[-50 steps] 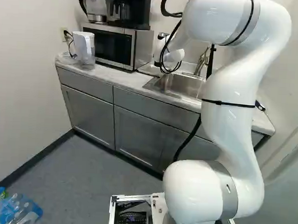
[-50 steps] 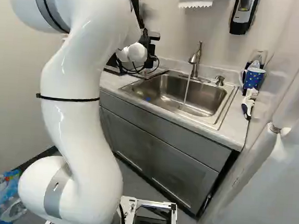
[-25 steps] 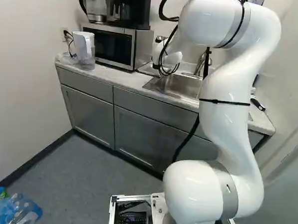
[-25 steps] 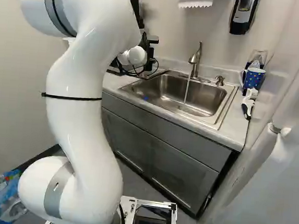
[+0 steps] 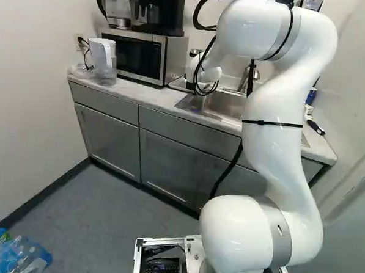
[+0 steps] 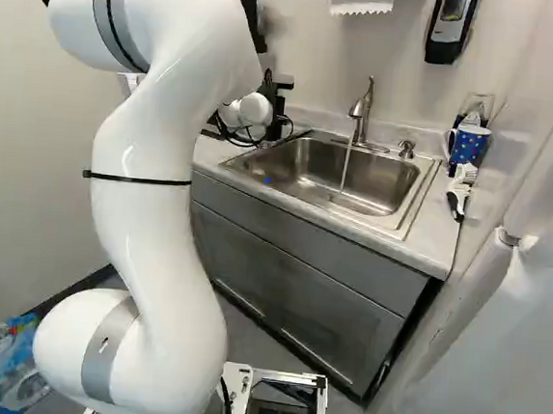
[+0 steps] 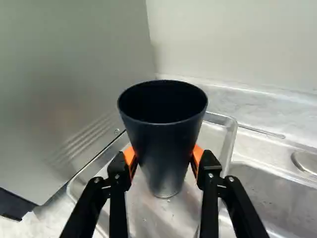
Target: Rinse the cup and place it in the tray
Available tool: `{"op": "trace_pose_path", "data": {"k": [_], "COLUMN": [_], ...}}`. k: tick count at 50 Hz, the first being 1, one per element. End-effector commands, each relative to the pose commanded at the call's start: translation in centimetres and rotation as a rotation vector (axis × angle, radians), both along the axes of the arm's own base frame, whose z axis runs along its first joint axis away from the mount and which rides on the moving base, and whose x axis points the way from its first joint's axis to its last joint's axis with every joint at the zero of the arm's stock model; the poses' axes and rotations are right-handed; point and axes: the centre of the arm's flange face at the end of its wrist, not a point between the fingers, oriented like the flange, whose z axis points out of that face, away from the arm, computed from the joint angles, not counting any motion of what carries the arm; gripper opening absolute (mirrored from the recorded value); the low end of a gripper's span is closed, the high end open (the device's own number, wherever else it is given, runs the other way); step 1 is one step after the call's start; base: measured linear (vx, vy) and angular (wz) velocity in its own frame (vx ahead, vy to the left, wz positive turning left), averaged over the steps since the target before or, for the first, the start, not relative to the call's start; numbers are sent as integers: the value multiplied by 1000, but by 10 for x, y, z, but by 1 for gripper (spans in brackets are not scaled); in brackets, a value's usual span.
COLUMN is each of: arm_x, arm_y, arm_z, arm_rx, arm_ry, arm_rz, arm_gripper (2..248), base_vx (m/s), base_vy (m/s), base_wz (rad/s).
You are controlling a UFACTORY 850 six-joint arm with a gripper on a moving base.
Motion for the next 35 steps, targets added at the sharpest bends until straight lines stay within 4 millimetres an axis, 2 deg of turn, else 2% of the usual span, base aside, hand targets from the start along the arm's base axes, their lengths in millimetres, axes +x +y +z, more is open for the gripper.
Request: {"op": "trace_pose_path", "data": {"k": [3,4,8,9,14,15,24,35], "arm_x": [0,0,0,0,0,0,0,-1], "arm_y": [0,0,0,0,0,0,0,0], "arm_z": [0,0,0,0,0,0,1,12], "arm_rx": [0,0,0,0,0,0,0,-1], "arm_ry": [0,0,0,0,0,0,-2,-19], "arm_rz": [0,0,0,0,0,0,0,0], "arm_gripper": [137,170,170,205,205,241,247,247], "base_vx": [0,0,0,0,0,0,0,0], "base_vy": [0,0,0,0,0,0,0,0], "base_wz": [0,0,0,0,0,0,0,0]}}
